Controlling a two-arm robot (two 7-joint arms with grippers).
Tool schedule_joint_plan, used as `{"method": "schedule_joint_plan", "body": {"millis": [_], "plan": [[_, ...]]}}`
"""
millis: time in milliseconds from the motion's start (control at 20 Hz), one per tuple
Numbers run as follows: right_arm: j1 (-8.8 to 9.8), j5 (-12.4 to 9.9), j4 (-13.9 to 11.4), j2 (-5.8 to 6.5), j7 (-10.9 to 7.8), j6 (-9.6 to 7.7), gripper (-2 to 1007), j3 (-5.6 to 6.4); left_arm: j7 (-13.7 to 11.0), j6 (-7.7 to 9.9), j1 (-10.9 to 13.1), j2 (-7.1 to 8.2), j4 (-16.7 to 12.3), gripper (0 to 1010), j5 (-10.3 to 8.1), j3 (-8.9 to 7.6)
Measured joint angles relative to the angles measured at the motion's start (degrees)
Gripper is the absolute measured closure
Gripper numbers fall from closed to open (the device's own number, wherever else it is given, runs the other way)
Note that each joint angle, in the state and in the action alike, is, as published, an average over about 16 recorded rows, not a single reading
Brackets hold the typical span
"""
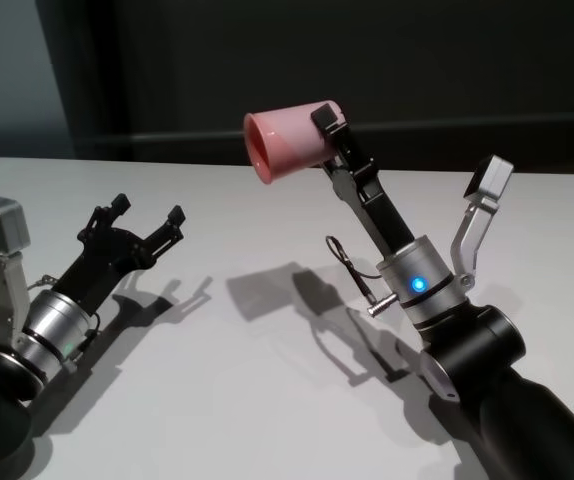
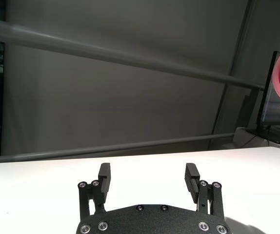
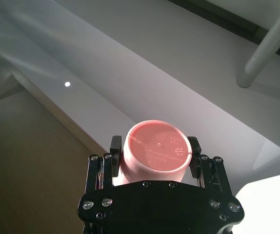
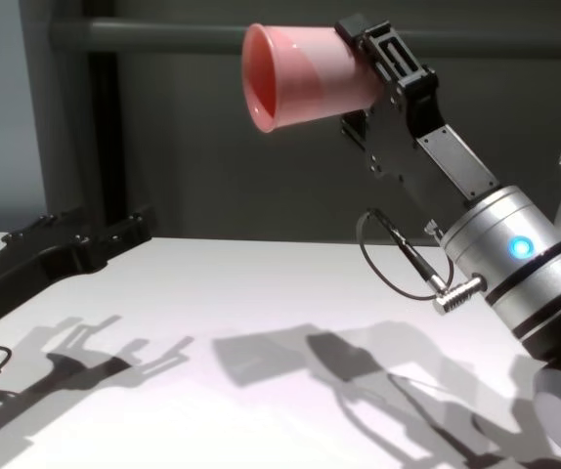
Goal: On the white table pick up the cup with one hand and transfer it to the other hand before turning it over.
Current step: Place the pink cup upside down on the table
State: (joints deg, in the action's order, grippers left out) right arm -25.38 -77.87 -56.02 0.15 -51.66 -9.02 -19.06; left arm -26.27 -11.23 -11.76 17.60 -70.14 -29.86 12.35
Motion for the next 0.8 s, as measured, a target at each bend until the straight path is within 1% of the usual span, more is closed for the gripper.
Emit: {"method": "schedule_joint_plan", "body": {"millis": [300, 400, 500, 600, 650, 800], "plan": [[0.33, 0.2, -0.8, 0.41, 0.63, 0.31, 220, -0.26, 0.2, -0.01, 0.1, 0.06, -0.2, 7, -0.06, -0.01], [0.61, 0.4, -1.6, 0.80, 1.19, 0.54, 220, -0.44, 0.3, -0.03, 0.1, 0.06, -0.2, 7, -0.07, -0.02], [1.02, 0.7, -2.9, 1.40, 2.20, 0.88, 220, -0.72, 0.3, -0.05, 0.1, 0.07, -0.3, 7, -0.08, -0.03], [1.50, 1.3, -4.4, 2.18, 3.61, 1.28, 220, -1.09, 0.3, -0.08, 0.1, 0.08, -0.3, 7, -0.08, -0.04], [1.77, 1.8, -5.5, 2.69, 4.65, 1.52, 220, -1.34, 0.4, -0.09, 0.1, 0.08, -0.3, 7, -0.09, -0.05], [2.67, 3.7, -9.2, 4.60, 8.64, 2.27, 220, -2.38, 0.4, -0.11, 0.2, 0.09, -0.4, 7, -0.10, -0.06]]}}
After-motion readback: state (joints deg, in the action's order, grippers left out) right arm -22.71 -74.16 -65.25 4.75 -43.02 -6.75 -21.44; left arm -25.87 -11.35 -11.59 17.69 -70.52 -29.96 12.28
